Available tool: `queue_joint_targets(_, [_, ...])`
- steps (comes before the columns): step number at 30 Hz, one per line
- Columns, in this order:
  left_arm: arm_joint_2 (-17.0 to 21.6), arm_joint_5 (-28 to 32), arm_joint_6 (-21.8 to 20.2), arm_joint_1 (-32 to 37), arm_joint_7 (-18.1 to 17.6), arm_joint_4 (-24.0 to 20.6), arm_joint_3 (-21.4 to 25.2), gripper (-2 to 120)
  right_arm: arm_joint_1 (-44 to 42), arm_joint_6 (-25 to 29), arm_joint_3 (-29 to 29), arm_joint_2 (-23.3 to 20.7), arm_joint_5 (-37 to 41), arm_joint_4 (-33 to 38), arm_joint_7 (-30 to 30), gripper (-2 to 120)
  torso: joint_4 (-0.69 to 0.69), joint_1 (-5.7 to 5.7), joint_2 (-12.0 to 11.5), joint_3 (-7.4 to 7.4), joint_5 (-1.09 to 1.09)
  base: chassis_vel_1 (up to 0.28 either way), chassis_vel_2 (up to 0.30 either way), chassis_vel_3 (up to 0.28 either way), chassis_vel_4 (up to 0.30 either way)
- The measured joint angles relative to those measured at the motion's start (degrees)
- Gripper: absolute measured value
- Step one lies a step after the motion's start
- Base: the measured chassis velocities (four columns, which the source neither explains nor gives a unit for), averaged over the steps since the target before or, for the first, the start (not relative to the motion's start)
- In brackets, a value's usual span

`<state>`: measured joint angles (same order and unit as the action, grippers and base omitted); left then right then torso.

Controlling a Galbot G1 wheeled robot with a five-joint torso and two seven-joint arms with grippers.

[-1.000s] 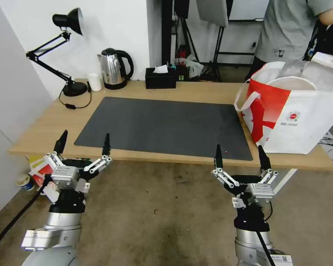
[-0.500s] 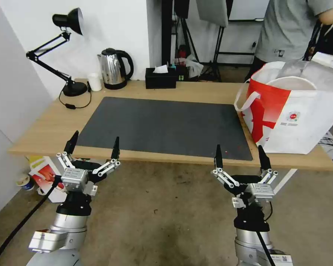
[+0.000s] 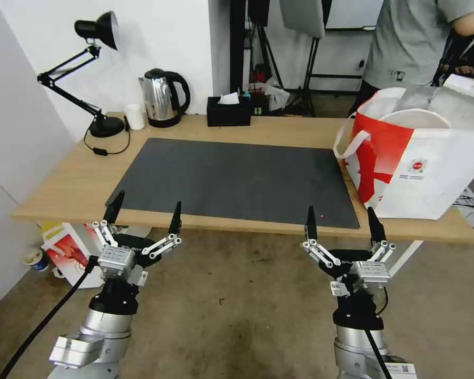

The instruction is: Pick up the trash from the table and place it into the takeout bag.

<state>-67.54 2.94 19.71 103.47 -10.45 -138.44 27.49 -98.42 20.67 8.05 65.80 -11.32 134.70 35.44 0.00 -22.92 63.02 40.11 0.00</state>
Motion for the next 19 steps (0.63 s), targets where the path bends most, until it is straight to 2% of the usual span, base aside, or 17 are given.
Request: queue_joint_targets(19, [-0.83,-1.25,1.2,0.11,-1.74,0.69,-0.25,100,0.0,0.0,0.0,0.0,0.0,0.0,0.0,100,0.0,0.0,0.0,0.0,0.0,0.0,0.0,0.0,0.0])
